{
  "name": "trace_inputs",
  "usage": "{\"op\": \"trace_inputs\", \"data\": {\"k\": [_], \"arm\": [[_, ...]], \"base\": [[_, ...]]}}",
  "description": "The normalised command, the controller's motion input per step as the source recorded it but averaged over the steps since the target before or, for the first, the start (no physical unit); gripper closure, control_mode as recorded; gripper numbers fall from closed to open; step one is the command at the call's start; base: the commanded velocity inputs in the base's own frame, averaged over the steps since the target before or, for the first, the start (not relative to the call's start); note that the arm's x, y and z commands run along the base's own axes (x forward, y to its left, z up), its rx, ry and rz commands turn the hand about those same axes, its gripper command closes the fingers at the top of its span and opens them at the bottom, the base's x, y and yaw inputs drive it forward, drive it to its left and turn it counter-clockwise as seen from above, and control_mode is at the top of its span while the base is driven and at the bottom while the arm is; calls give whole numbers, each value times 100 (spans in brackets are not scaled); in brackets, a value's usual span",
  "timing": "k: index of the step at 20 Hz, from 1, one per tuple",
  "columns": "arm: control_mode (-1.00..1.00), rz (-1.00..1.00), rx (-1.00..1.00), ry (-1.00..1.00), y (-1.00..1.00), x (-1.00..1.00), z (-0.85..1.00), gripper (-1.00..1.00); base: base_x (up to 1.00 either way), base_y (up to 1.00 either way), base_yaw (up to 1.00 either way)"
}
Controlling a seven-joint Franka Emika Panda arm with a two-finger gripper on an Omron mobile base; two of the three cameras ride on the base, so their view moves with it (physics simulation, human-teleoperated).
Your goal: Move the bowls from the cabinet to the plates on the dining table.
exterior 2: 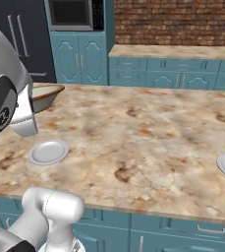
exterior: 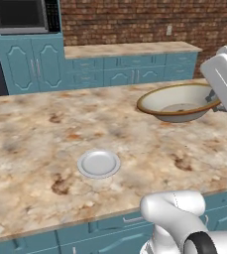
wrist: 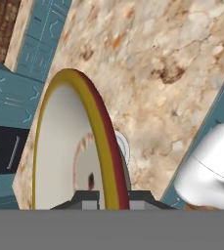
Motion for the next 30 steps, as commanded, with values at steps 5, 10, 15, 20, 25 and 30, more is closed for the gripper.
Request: {"op": "trace_inputs", "data": {"k": [5, 10, 15, 20, 25, 30], "arm": [[100, 0, 0, 0, 0, 0, 0, 100], [-100, 0, 0, 5, 0, 60, -2, 100], [-100, 0, 0, 7, 0, 71, -23, 100], [-100, 0, 0, 0, 47, 24, -38, 100], [-100, 3, 0, -6, 38, 19, -44, 100], [-100, 15, 0, -1, 3, 35, -34, 100]], "base": [[38, 0, 0], [0, 0, 0], [0, 0, 0], [0, 0, 0], [0, 0, 0], [0, 0, 0]]}}
